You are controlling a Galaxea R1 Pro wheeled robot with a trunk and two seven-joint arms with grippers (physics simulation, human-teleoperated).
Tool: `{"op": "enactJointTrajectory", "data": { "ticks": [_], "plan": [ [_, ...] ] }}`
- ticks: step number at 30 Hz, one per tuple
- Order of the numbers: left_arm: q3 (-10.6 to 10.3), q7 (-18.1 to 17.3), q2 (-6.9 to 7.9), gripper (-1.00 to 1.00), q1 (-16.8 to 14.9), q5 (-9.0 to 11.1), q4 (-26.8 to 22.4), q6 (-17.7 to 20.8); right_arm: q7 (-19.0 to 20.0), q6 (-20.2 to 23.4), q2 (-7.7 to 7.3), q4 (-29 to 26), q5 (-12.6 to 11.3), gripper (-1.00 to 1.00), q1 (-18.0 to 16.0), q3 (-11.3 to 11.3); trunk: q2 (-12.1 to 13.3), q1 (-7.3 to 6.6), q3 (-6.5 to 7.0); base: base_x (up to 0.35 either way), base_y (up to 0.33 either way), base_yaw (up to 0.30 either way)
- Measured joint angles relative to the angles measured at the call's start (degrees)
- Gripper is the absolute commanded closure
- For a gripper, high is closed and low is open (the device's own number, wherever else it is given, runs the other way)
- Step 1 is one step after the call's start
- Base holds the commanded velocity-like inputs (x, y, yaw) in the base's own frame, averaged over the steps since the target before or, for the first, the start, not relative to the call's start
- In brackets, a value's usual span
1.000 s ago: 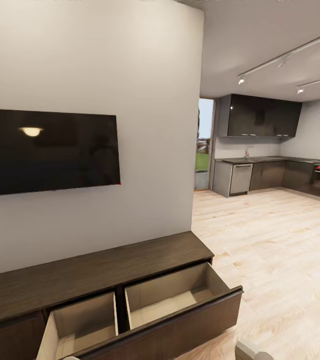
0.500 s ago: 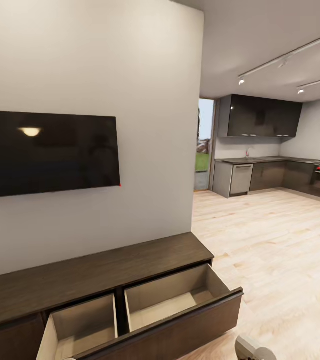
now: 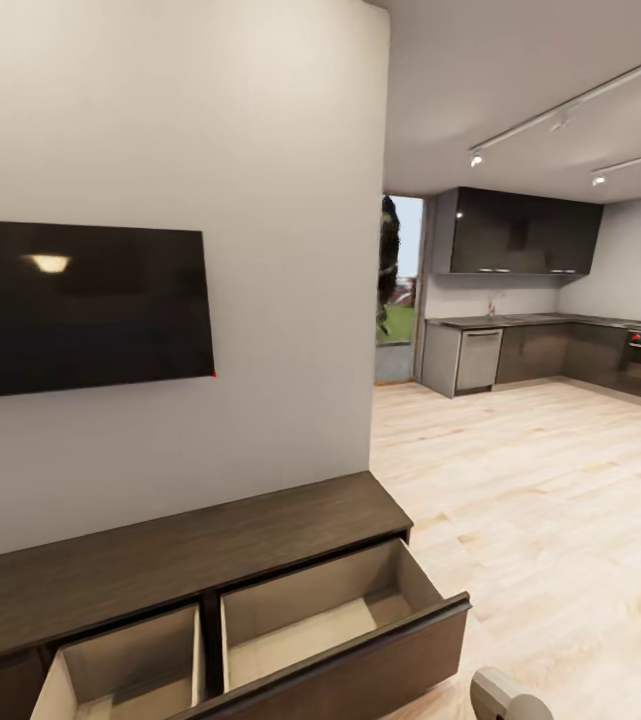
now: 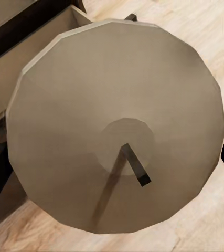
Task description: Place each of the two pumpkins and all three candles from the living room inside a cabinet in the living room (use any cabinet), then make sure every cabinet is closed, and position the cauldron so it is next to a table in the living room.
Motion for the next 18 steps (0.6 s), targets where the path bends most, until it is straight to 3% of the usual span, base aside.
{"op": "enactJointTrajectory", "data": {
  "ticks": [5, 13, 18],
  "plan": [
    [0.0, 0.0, 0.02, 1.00, 0.0, 0.1, 0.0, 0.0, 0.0, 0.0, 0.00, 0.0, 0.1, 1.00, 0.0, 0.1, 0.0, -0.01, 0.00, 0.093, -0.207, 0.000],
    [0.0, 0.0, -0.02, 1.00, 0.0, -0.1, 0.1, -0.9, 0.0, 0.0, 0.00, 0.0, 0.0, 1.00, 0.0, 0.0, 0.0, -0.03, 0.00, 0.273, 0.062, 0.000],
    [0.0, 0.0, -0.02, 1.00, 0.0, -0.1, 0.1, -1.1, 0.0, -0.1, 0.01, 0.0, 0.1, 1.00, 0.0, 0.0, 0.0, -0.02, 0.00, 0.221, -0.081, 0.000]
  ]
}}
